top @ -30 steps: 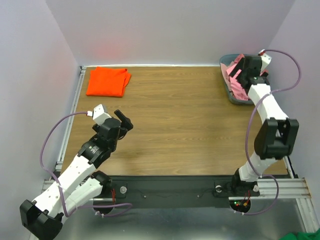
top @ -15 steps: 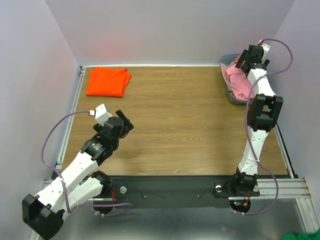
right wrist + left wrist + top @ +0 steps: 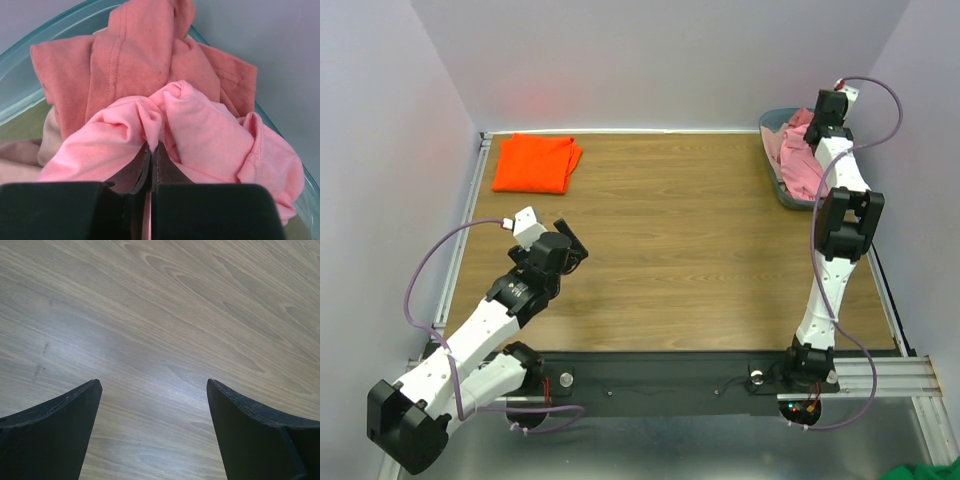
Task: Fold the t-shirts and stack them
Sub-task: Grab the tshirt from the pile, then move the tshirt to the center of the board, then flatten the tshirt out
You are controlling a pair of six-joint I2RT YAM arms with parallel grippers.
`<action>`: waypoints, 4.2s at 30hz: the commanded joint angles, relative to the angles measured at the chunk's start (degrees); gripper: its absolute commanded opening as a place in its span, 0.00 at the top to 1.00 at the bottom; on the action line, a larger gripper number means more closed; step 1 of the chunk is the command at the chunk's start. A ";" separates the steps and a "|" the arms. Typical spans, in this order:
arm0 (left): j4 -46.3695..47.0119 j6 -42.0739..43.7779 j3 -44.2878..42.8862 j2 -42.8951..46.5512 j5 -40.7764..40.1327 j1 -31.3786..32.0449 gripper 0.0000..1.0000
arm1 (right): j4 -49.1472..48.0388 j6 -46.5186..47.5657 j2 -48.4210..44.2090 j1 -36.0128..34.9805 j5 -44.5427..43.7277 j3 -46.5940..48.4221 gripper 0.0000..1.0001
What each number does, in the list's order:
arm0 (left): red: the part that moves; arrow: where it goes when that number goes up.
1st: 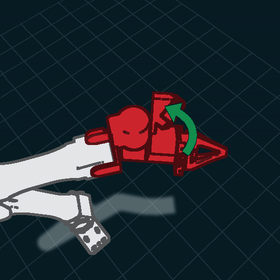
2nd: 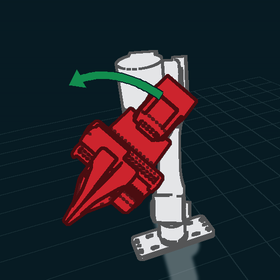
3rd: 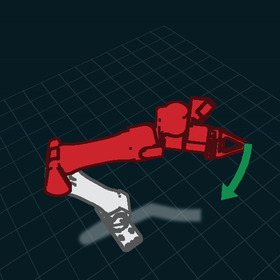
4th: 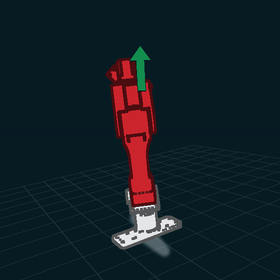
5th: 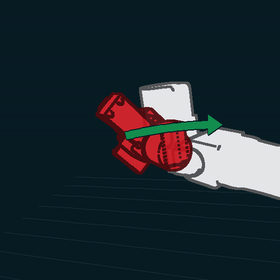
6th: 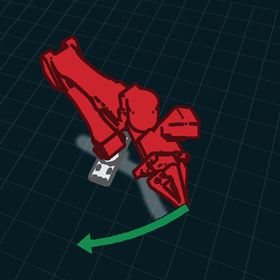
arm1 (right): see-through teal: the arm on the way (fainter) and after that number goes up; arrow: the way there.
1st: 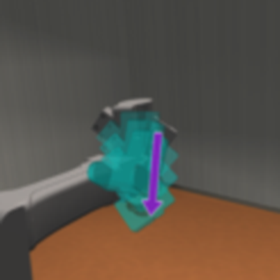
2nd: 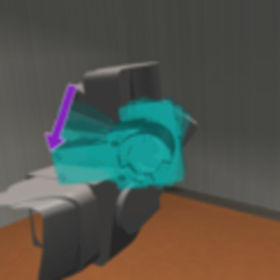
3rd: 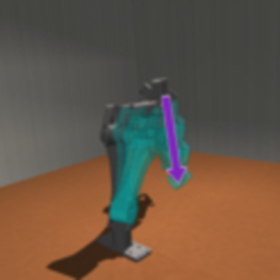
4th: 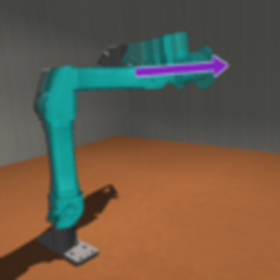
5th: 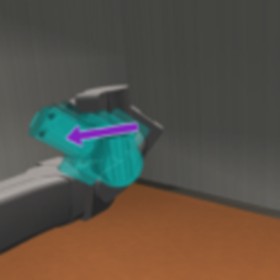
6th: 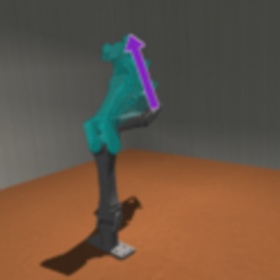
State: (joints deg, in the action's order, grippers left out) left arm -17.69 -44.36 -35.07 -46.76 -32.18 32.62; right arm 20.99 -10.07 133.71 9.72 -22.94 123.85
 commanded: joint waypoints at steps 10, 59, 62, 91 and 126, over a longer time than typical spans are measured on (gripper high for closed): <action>0.82 -0.20 -2.72 2.02 -1.57 -0.10 0.02 | -1.39 -1.36 -17.49 0.74 4.64 -2.12 1.00; 4.23 -6.88 2.02 5.47 14.76 -0.10 0.01 | -2.62 -15.16 -55.82 -29.67 33.35 -37.33 1.00; 9.41 -5.57 2.29 -2.70 19.07 -0.10 0.02 | -2.54 -16.12 -64.06 -29.58 17.74 -49.65 1.00; 19.45 -4.25 -14.40 -49.81 34.12 7.19 0.57 | 3.88 -19.29 -80.01 -29.40 -11.87 -68.48 1.00; -3.67 10.69 -56.59 3.61 -1.06 7.63 1.00 | 8.27 -12.78 -83.00 -29.40 7.61 -21.56 1.00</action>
State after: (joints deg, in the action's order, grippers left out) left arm -23.90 -39.81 -85.58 -45.21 -34.85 40.40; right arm 30.11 -23.79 51.07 -19.90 -23.42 95.96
